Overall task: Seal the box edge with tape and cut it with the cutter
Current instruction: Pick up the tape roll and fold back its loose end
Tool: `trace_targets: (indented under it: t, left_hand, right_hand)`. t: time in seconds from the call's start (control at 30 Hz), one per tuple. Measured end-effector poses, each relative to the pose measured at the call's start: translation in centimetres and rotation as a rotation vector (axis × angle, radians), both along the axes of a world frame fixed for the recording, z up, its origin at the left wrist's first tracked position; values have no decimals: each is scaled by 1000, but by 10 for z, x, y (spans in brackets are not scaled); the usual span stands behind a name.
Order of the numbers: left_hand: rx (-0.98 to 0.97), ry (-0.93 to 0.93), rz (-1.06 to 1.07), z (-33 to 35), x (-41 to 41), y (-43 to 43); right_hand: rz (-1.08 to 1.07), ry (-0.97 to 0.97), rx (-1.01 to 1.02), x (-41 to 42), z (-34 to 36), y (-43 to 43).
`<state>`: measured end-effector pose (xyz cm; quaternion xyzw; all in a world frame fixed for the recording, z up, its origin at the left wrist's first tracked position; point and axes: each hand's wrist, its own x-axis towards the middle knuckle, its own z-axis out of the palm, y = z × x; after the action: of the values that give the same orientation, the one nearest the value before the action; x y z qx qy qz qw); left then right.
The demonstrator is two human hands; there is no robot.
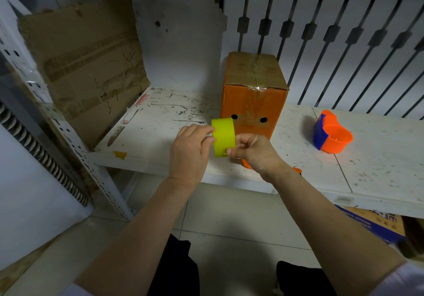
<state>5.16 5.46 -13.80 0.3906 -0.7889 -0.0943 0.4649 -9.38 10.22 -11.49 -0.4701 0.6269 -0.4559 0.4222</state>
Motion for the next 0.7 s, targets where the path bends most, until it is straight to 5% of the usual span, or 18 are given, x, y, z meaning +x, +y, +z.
trace_targets:
  t: [0.7]
  left_hand:
    - [46,36,33,-6,-2,5]
  right_hand:
    - [-25,-8,-87,9,-22,-2]
